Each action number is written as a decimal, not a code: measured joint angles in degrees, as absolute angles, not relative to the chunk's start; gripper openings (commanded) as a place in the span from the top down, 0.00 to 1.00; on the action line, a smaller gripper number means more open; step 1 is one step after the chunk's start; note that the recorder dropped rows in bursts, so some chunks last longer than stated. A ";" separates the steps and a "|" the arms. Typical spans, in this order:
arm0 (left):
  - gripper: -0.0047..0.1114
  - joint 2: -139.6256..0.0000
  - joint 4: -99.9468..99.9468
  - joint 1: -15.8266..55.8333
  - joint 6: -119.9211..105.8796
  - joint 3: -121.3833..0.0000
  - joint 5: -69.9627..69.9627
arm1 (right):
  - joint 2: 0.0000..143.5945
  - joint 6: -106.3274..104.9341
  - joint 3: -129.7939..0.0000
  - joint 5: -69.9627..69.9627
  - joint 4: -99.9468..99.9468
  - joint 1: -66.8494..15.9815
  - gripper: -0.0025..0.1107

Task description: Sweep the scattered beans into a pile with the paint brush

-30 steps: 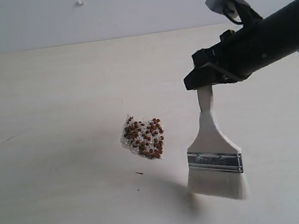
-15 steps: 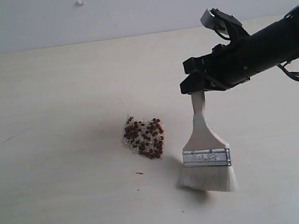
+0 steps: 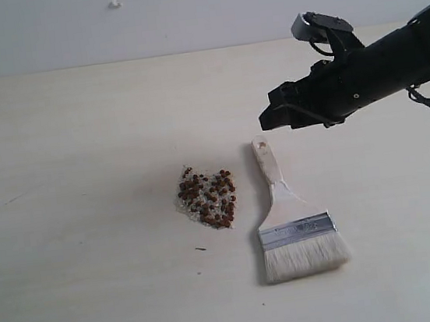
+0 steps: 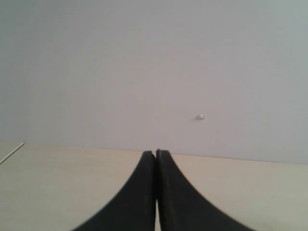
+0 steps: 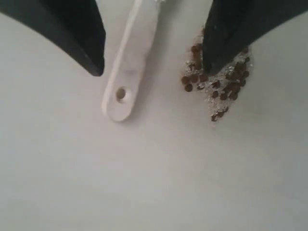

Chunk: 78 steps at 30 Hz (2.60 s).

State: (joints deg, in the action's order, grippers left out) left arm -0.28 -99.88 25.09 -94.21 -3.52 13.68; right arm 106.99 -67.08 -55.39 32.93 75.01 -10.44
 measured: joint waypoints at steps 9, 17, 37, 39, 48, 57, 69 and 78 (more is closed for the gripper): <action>0.96 -0.28 -99.88 25.09 -94.21 -3.52 13.68 | 102.05 -63.22 -55.39 24.00 72.74 -10.44 0.71; 0.96 -0.28 -99.88 25.09 -94.21 -3.52 13.68 | 86.17 -58.60 -47.08 19.66 65.34 -10.39 0.98; 0.96 -0.28 -99.88 25.09 -94.21 -3.52 13.68 | 29.31 -60.34 -11.40 5.27 68.01 -10.30 0.98; 0.96 -0.28 -99.88 25.09 -94.21 -3.52 13.68 | 24.54 -60.85 -9.70 5.49 68.01 -10.30 0.98; 0.96 -0.28 -99.88 25.09 -94.21 -3.52 13.68 | 8.85 -62.28 -4.87 7.62 68.01 -10.30 0.98; 0.96 -0.28 -99.88 25.09 -94.21 -3.52 13.68 | 0.34 -62.28 -2.94 11.83 68.23 -10.30 0.98; 0.96 -0.28 -99.88 25.09 -94.21 -3.52 13.68 | 0.34 -62.28 -2.94 11.92 68.61 -10.30 0.98; 0.96 -0.28 -99.88 25.09 -94.21 -3.52 13.68 | 0.34 -62.28 -2.94 11.92 68.61 -10.30 0.98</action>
State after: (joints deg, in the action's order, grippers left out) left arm -0.28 -99.88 25.09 -94.21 -3.52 13.68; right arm 0.34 -62.28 -2.94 11.92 68.61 -10.30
